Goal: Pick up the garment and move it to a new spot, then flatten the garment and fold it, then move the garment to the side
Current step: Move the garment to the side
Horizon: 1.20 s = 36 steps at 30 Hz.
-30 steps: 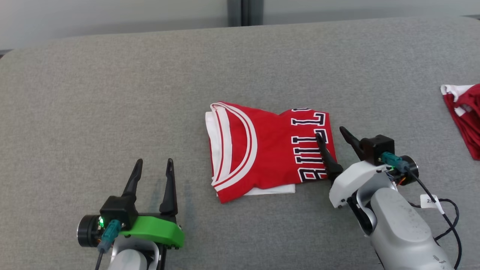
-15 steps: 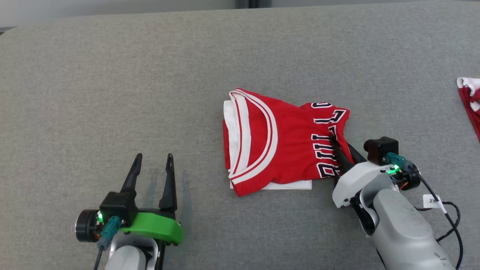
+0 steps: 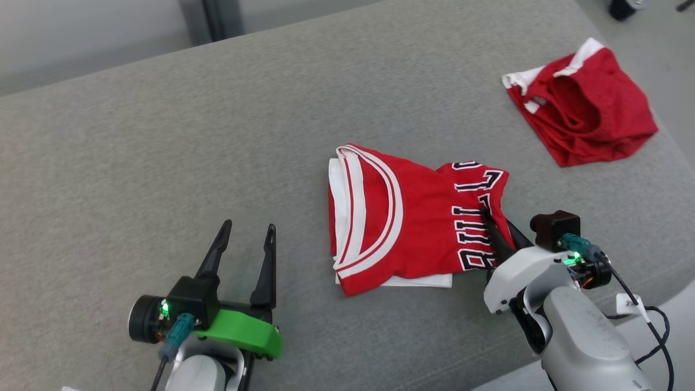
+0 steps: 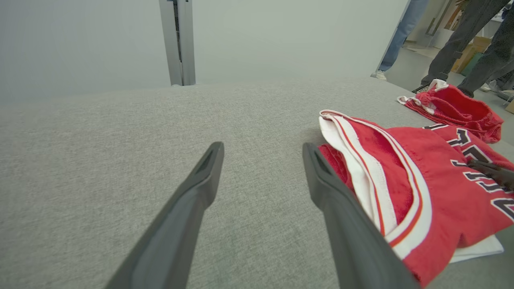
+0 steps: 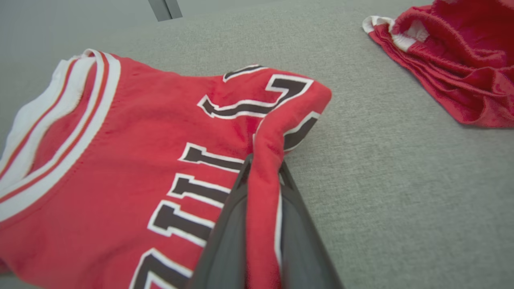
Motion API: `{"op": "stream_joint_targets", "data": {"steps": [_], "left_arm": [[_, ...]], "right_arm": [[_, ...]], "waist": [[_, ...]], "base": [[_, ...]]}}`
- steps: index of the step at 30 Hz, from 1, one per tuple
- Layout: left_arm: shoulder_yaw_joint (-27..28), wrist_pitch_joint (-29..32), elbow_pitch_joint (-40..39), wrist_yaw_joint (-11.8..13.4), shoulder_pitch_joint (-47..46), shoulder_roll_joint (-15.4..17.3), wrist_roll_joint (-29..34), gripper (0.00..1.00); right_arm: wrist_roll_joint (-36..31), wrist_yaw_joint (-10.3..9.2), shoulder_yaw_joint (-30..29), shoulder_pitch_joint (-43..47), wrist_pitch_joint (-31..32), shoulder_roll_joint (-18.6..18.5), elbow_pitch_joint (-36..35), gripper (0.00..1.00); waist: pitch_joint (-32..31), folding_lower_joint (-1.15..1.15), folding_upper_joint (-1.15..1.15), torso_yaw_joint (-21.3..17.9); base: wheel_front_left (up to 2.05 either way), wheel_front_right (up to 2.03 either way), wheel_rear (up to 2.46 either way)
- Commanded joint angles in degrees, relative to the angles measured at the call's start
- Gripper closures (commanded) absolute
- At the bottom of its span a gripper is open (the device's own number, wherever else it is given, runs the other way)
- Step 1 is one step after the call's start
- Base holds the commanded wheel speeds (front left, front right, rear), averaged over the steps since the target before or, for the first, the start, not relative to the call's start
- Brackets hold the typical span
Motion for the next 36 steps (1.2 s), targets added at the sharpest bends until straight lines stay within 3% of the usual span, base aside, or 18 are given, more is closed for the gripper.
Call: {"op": "stream_joint_targets", "data": {"steps": [1, 7, 14, 21, 28, 29, 30, 31, 36], "left_arm": [[-0.05, 0.03, 0.25, -0.15, -0.52, 0.34, -0.14, 0.00], [-1.10, 0.03, 1.03, -0.71, -1.58, 0.37, 0.48, 0.00], [-0.63, 0.03, 1.81, -1.37, -2.79, 0.38, 2.42, 0.00], [0.53, 0.03, 2.02, -2.26, -5.30, 0.39, 4.69, 0.00], [0.80, 0.03, 1.82, -2.85, -8.37, 0.47, 6.33, 0.00], [0.68, 0.03, 1.80, -2.92, -8.72, 0.46, 6.41, 0.00], [0.82, 0.03, 1.72, -2.98, -9.11, 0.45, 6.38, 0.00], [0.86, 0.03, 1.68, -3.03, -9.28, 0.45, 6.35, 0.00], [2.45, 0.03, 1.60, -3.14, -9.91, 0.41, 5.68, 0.00]], "right_arm": [[0.49, -0.12, -0.02, 0.82, 0.01, -0.17, -0.20, 1.00], [0.12, -0.12, -0.50, 0.76, 0.01, -0.15, -0.70, 1.00], [-2.08, -0.12, 0.02, -5.61, -0.04, -1.98, 0.03, 1.00], [-5.97, -0.12, -2.05, -18.66, -0.04, -7.33, 4.21, 1.00], [-15.06, -0.12, -12.08, -30.08, 0.53, -16.32, 13.81, 1.00], [-16.33, -0.12, -14.07, -30.83, 0.63, -17.50, 14.78, 0.87], [-17.79, -0.12, -16.64, -31.58, 0.62, -18.51, 15.71, 0.51], [-18.89, -0.12, -18.67, -32.00, 0.53, -19.03, 16.08, 0.00], [-23.88, -0.12, -29.03, -31.71, -0.01, -18.76, 15.01, 0.00]], "waist": [[-2.41, 0.00, 0.00, -11.71], [-0.68, 0.00, 0.00, -13.64], [3.16, 0.00, 0.00, -10.41], [8.69, 0.00, 0.00, -5.36], [13.47, 0.00, 0.00, -0.82], [13.85, 0.00, 0.00, -0.32], [14.20, 0.00, 0.00, 0.18], [14.33, 0.00, 0.00, 0.48], [13.90, 0.00, 0.00, 1.26]], "base": [[0.00, 0.00, 0.00], [0.00, 0.00, 0.00], [0.00, 0.00, 0.00], [0.00, 0.00, 0.00], [0.00, 0.00, 0.00], [0.00, 0.00, 0.00], [0.00, 0.00, 0.00], [0.00, 0.00, 0.00], [0.00, 0.00, 0.00]]}}
